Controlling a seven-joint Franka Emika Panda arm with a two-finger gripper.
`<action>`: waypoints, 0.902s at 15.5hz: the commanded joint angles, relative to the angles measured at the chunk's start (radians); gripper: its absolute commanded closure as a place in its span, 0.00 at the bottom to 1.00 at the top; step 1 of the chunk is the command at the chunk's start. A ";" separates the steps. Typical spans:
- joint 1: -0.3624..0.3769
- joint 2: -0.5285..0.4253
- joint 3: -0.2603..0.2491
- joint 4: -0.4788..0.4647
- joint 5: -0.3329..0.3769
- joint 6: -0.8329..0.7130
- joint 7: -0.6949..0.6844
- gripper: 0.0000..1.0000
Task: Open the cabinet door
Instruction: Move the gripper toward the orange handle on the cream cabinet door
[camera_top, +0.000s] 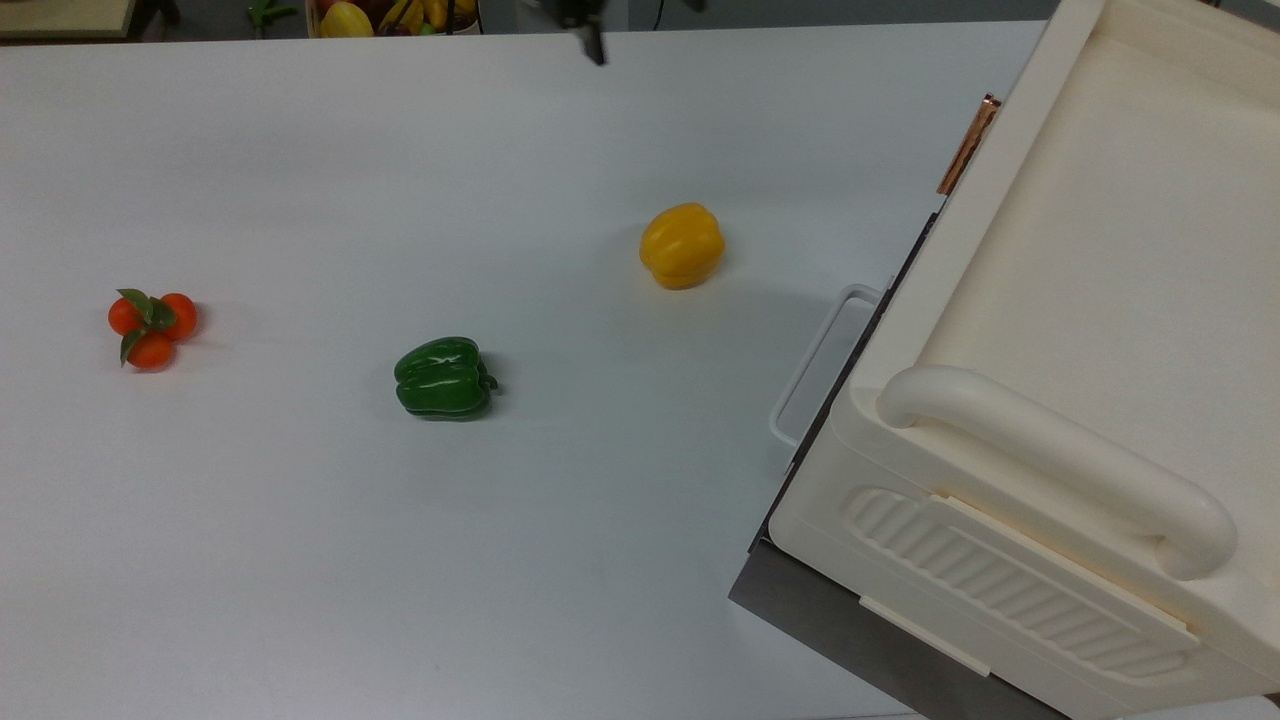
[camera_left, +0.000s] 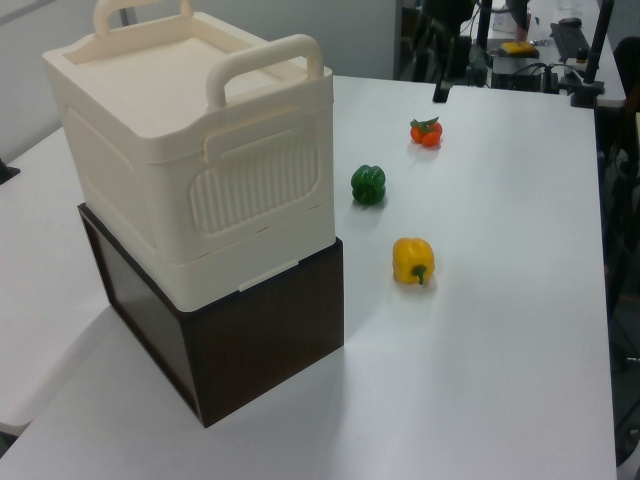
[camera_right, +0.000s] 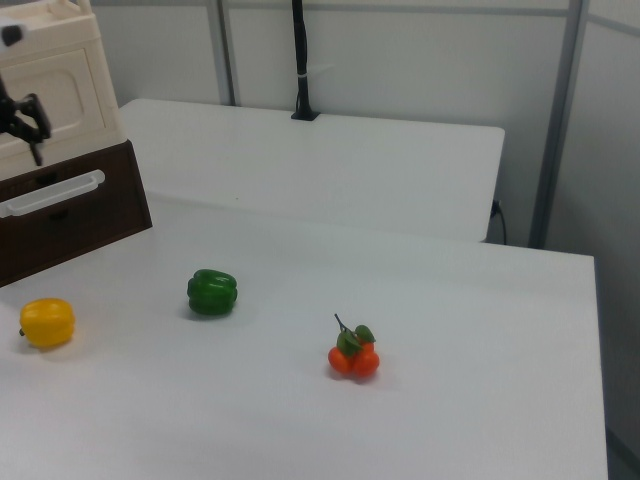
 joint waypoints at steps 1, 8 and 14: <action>-0.001 0.035 0.058 0.034 0.017 0.046 0.028 0.42; 0.039 0.102 0.110 0.083 0.083 0.193 0.019 0.53; 0.040 0.135 0.164 0.119 0.084 0.288 0.019 0.84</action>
